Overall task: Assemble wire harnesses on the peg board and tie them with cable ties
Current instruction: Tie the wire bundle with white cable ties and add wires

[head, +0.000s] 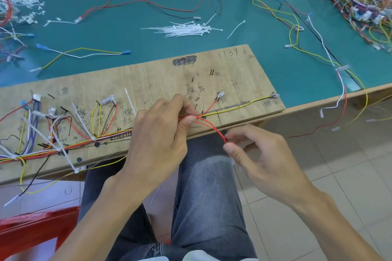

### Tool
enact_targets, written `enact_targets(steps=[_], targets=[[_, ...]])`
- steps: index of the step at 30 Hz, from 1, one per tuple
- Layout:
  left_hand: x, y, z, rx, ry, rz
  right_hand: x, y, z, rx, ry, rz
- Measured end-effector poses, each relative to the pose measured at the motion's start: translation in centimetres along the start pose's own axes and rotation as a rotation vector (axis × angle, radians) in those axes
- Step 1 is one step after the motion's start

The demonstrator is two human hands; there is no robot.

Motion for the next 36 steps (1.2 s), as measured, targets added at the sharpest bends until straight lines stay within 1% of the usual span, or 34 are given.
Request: enact_targets(steps=[2,5,8,12,14,17,19,20,22,24,27,29,30,34,36], targets=[[0.0,-0.1,0.0,0.005,0.016,0.003,-0.3,-0.3,0.0,-0.001,0.020,-0.018],[-0.1,0.0,0.1,0.013,0.040,0.009,-0.5,-0.7,0.2,-0.051,-0.062,-0.046],[-0.1,0.0,0.3,0.024,0.054,0.044,-0.5,-0.3,0.2,-0.044,0.036,-0.050],[0.1,0.1,0.5,-0.007,0.050,0.056,-0.6,-0.1,-0.6,-0.047,0.354,0.065],[0.2,0.1,0.5,-0.029,0.055,0.036,-0.9,-0.6,-1.0,-0.053,0.440,0.110],[0.2,-0.1,0.7,-0.032,0.007,0.029,-1.5,-1.1,-1.3,-0.011,0.437,0.244],[0.2,-0.1,0.7,-0.030,-0.008,0.032,-1.8,-0.9,-1.4,0.081,0.375,0.325],[0.2,0.0,0.7,-0.023,-0.007,0.032,-1.9,-0.6,-1.5,0.133,0.334,0.333],[0.1,0.0,0.7,-0.010,-0.010,0.037,-2.0,0.0,-2.0,0.179,0.217,0.288],[0.0,0.1,0.9,0.002,-0.041,0.038,-1.8,0.5,-2.4,0.100,0.116,0.226],[-0.1,0.2,1.0,0.038,-0.071,0.009,-1.1,1.0,-2.8,0.038,0.086,0.149],[0.0,0.2,1.1,0.062,-0.091,-0.014,-0.1,1.1,-3.1,0.029,-0.086,0.059],[0.0,0.2,1.2,0.067,-0.095,-0.016,0.5,1.1,-3.2,0.029,-0.126,0.018],[-0.1,0.2,1.3,0.063,-0.067,0.002,2.1,1.9,-2.4,0.108,0.025,-0.099],[-0.1,0.2,1.3,0.066,-0.075,0.001,2.3,2.2,-1.6,0.084,0.031,-0.153]])
Point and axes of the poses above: each hand's wrist, its own y-axis away from the middle knuckle, its own x-axis out of the back of the hand, z = x × y, the point moved 1 cm from there along -y, towards the middle knuckle, and after that the axes turned 14 degrees about -z, right-handed, at the moved point
